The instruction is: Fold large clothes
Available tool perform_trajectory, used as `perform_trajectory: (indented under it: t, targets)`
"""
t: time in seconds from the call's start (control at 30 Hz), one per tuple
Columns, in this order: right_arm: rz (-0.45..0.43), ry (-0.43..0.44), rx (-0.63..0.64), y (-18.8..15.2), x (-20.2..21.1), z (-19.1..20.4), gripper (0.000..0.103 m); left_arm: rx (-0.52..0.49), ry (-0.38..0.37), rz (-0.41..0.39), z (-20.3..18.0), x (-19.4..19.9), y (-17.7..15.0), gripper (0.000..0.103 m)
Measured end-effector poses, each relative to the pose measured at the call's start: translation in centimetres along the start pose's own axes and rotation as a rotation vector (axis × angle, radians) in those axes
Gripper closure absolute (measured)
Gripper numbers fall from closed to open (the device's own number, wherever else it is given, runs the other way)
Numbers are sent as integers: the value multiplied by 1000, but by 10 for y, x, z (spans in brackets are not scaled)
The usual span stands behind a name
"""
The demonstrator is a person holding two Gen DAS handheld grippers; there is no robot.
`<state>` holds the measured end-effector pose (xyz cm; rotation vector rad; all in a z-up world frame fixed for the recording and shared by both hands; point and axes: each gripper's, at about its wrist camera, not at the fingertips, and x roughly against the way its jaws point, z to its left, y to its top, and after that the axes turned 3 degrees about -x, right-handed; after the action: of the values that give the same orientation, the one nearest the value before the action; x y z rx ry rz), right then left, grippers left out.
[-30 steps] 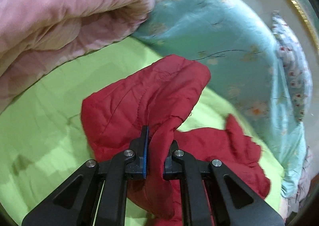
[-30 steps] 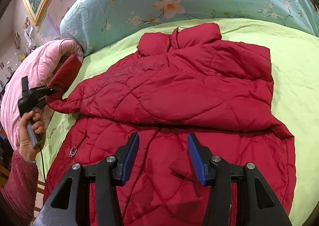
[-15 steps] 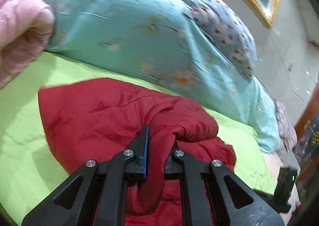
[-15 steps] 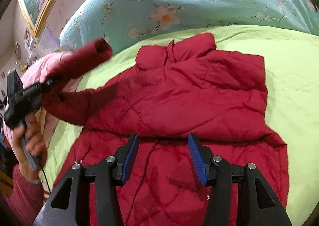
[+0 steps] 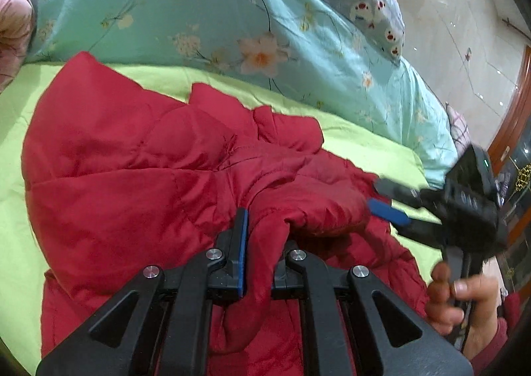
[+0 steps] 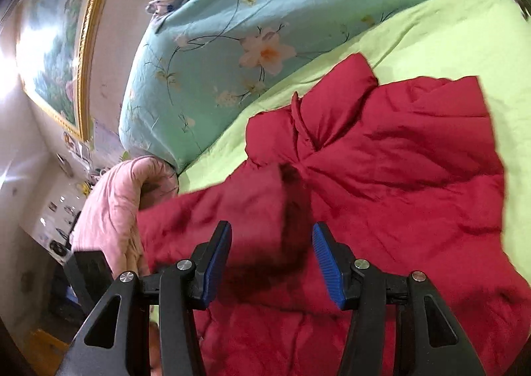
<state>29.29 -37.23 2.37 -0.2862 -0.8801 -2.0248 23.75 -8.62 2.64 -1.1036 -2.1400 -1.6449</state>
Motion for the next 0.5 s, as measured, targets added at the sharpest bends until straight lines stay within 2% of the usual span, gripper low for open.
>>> perform_trajectory:
  t: [0.07,0.1,0.13,0.17,0.2,0.27,0.43,0.5]
  targets:
    - [20,37,-9,6,-15,0,50,-9,5,10,-3,-4,-2,96]
    - [40,42,-15,8,-24,0,56,-16,11,15,-5,-5,-3,96]
    - [54,36,-20,9,-30,0,63,-21,20,19,-5,-6,-3,96]
    - [75,18,-21,10,-39,0,84,-25,31,26,-5,-7,-3,96]
    - [87,2,-19,10,-44,0,91,-28,34,35,-6,-9,-3,94]
    - [77,-1,-12,9,-43,2,96,-33,16,58,-5,-10,-5,90]
    - [21,-38,41,12,-20,6,100,-70,-45,94,-9,-5,-17,84]
    - [5,-81,89,11,-10,11,100,-88,-68,95,-13,-1,-20,75]
